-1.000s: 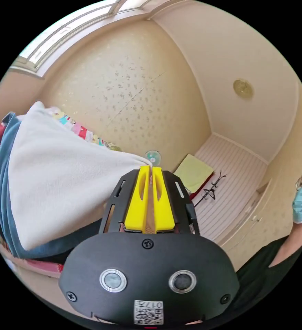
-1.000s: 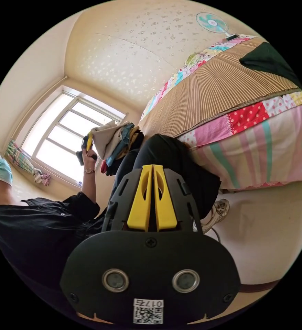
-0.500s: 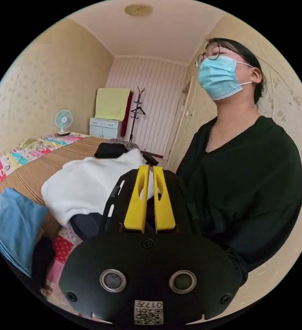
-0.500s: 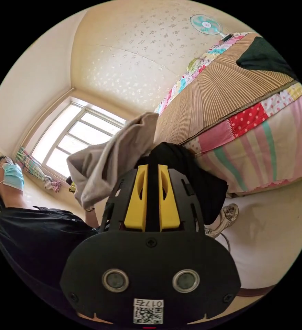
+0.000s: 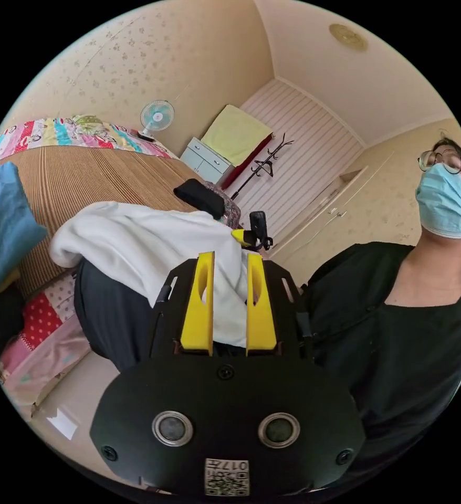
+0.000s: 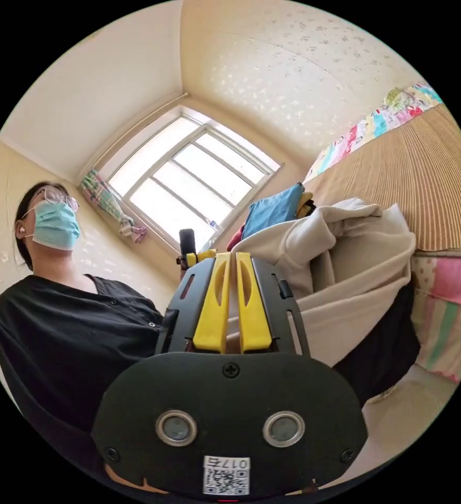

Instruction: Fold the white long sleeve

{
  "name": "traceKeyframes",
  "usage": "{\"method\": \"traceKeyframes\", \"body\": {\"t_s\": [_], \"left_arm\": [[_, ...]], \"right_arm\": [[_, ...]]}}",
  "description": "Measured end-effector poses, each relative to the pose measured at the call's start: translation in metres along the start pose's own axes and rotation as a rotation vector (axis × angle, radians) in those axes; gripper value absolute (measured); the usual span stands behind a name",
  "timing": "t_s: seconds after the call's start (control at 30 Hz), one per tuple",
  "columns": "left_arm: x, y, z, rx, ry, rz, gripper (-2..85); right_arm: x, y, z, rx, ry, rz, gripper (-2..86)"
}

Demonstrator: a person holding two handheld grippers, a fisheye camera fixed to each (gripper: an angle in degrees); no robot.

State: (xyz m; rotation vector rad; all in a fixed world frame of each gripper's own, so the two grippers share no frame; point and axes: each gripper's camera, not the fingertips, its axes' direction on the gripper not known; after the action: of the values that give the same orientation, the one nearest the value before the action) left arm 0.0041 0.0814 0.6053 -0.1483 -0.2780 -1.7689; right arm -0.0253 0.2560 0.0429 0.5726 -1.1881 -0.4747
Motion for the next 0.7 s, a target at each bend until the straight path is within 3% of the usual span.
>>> {"method": "traceKeyframes", "body": {"t_s": [0.13,0.23,0.3,0.4,0.5,0.57,0.63,0.7], "left_arm": [[-0.035,-0.012,0.010,0.074,0.019,-0.141,13.2],[-0.087,-0.010,0.019,0.065,0.077,-0.296,9.5],[-0.113,-0.004,0.005,0.101,0.136,-0.293,3.2],[-0.141,0.004,-0.046,0.217,0.230,-0.289,0.4],[-0.154,0.011,-0.103,0.306,0.171,-0.286,-0.1],[-0.170,0.015,-0.127,0.317,0.135,-0.334,0.3],[-0.190,0.019,-0.142,0.305,0.102,-0.410,1.0],[-0.213,0.025,-0.158,0.318,0.125,-0.466,3.2]], "right_arm": [[-0.019,-0.003,0.072,-0.258,0.084,-0.152,2.9],[-0.021,0.006,0.109,-0.377,0.184,-0.208,3.2],[-0.016,0.008,0.113,-0.411,0.201,-0.211,3.4],[-0.009,0.008,0.097,-0.367,0.149,-0.190,4.1],[-0.005,0.012,0.065,-0.236,0.113,-0.159,6.1],[-0.001,0.018,0.059,-0.208,0.192,-0.143,7.8],[0.009,0.024,0.075,-0.290,0.307,-0.122,9.6],[0.017,0.028,0.097,-0.372,0.269,-0.106,10.2]]}}
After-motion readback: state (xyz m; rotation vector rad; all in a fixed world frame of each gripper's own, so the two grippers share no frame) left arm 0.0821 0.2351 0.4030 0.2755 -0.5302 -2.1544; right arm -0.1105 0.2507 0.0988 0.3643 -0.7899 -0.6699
